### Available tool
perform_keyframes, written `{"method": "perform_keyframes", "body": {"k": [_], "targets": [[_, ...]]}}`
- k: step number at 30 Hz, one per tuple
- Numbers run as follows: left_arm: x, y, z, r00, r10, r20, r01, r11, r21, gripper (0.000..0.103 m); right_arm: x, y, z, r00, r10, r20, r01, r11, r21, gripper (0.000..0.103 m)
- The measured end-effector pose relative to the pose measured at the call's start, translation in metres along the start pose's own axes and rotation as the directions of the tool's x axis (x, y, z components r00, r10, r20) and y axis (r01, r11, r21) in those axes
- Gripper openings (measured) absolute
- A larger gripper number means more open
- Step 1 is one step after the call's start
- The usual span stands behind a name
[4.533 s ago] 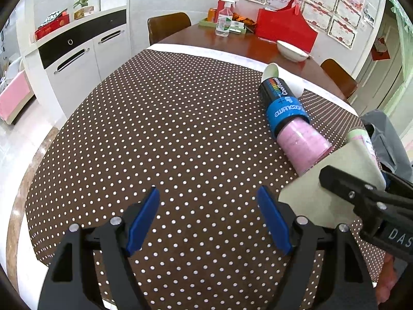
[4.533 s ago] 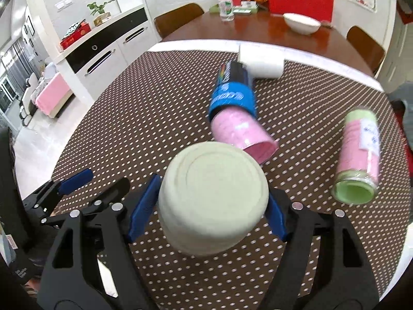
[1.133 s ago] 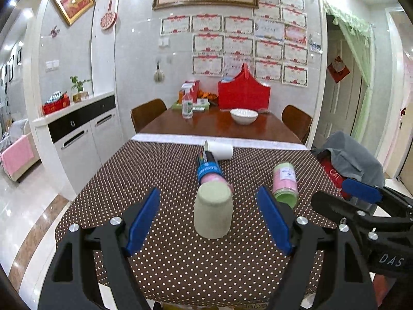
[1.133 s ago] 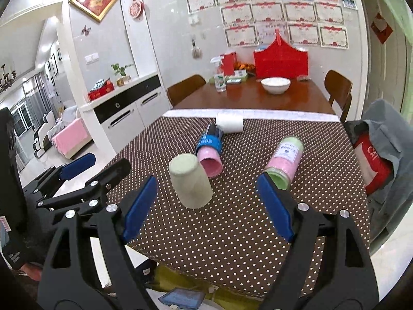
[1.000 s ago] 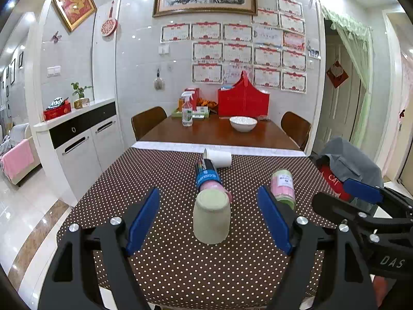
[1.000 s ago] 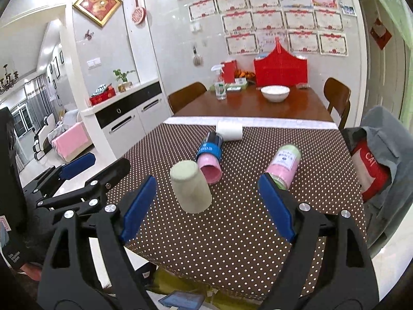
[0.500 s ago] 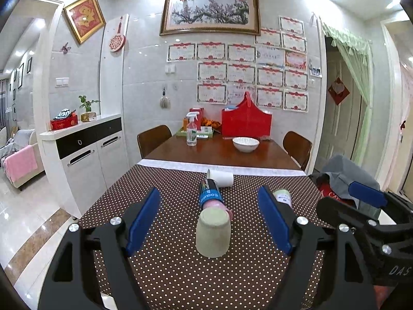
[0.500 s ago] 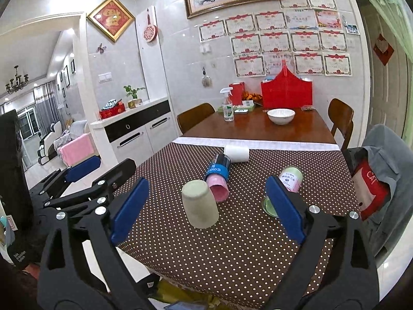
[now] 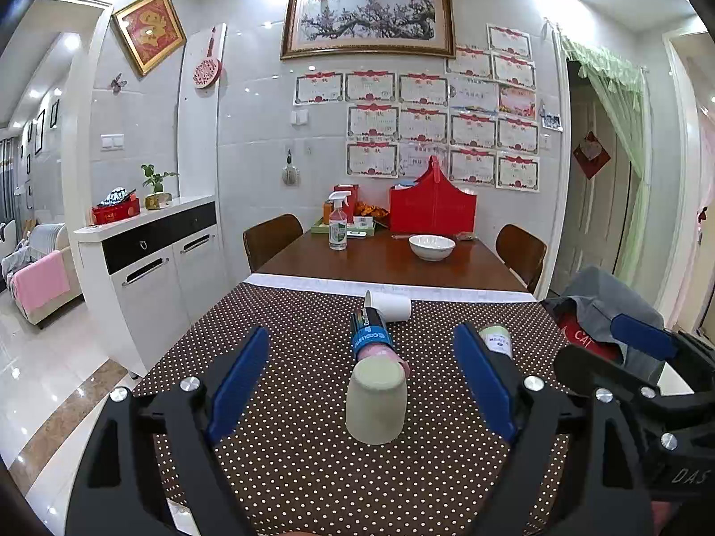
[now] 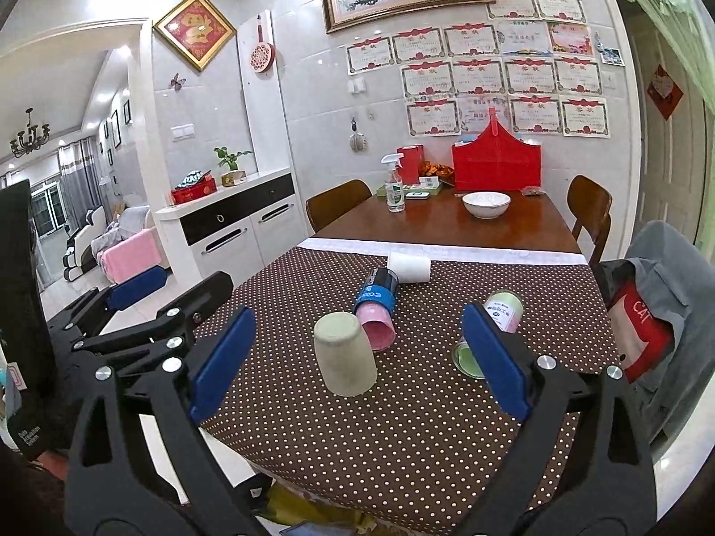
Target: Flip cup upside down
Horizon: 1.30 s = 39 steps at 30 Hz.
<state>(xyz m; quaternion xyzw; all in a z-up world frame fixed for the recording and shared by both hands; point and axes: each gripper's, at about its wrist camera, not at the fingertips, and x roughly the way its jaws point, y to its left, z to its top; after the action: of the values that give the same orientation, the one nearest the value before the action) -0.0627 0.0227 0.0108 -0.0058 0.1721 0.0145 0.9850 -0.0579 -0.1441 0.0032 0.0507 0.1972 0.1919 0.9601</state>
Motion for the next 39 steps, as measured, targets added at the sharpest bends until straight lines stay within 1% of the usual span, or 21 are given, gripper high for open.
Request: {"method": "perform_keyframes", "body": {"k": [10,39], "targets": [[0.0055,0.0010,-0.0012,1.000,0.006,-0.020,-0.006,1.000,0.009,0.084,0.0041,-0.0023,-0.0004,1.000,-0.002,-0.018,0.002,1.000,0.010,0.093],[0.0038,0.0022,0.0011,1.000,0.009,-0.013,-0.009,1.000,0.011,0.084,0.0052,-0.0039,-0.0007,1.000,0.003,-0.023,-0.003,1.000,0.014,0.093]]}}
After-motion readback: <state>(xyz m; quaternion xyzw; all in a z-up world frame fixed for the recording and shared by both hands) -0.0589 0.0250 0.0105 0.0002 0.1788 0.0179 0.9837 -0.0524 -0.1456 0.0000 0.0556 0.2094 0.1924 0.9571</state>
